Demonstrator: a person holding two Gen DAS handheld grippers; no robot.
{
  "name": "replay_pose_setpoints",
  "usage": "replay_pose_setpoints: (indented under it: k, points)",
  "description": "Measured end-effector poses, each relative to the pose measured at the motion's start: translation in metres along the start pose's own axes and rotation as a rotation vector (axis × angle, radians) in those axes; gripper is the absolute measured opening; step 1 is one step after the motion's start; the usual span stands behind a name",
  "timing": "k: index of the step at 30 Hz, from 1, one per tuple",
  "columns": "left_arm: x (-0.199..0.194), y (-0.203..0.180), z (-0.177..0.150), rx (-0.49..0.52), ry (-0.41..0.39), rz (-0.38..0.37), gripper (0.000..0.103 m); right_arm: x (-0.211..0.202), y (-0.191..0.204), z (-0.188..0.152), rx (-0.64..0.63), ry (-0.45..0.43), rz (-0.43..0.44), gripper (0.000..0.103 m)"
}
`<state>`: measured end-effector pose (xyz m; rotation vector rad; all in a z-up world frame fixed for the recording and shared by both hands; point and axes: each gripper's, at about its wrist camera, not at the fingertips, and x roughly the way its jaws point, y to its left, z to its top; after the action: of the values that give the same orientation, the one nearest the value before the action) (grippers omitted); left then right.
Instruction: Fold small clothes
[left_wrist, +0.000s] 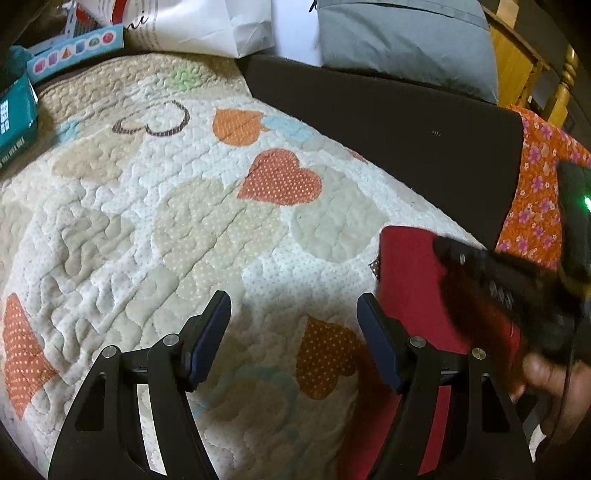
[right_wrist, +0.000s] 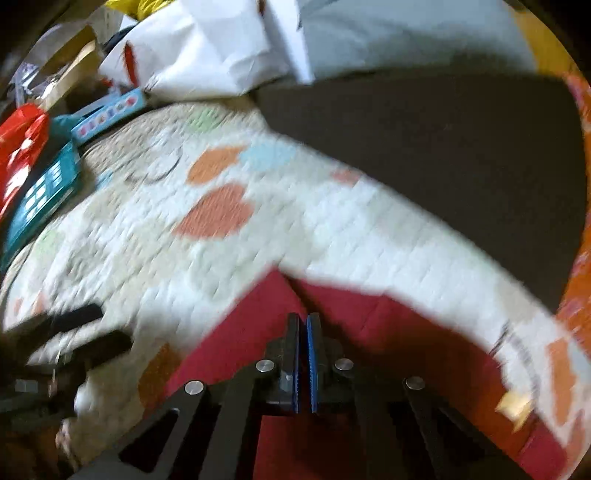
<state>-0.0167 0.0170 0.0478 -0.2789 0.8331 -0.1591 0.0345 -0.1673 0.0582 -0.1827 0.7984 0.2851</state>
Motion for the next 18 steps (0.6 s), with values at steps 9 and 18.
replay_pose_setpoints:
  k: [9,18]
  points:
    - [-0.004,-0.012,-0.002,0.067,-0.027,0.009,0.072,0.002,-0.013,-0.019,0.154,0.043,0.029,0.011]
    - [-0.021,-0.033,-0.002,0.146,-0.126,-0.014,0.072,-0.141,-0.121,-0.136,0.324,0.048,-0.485,0.048]
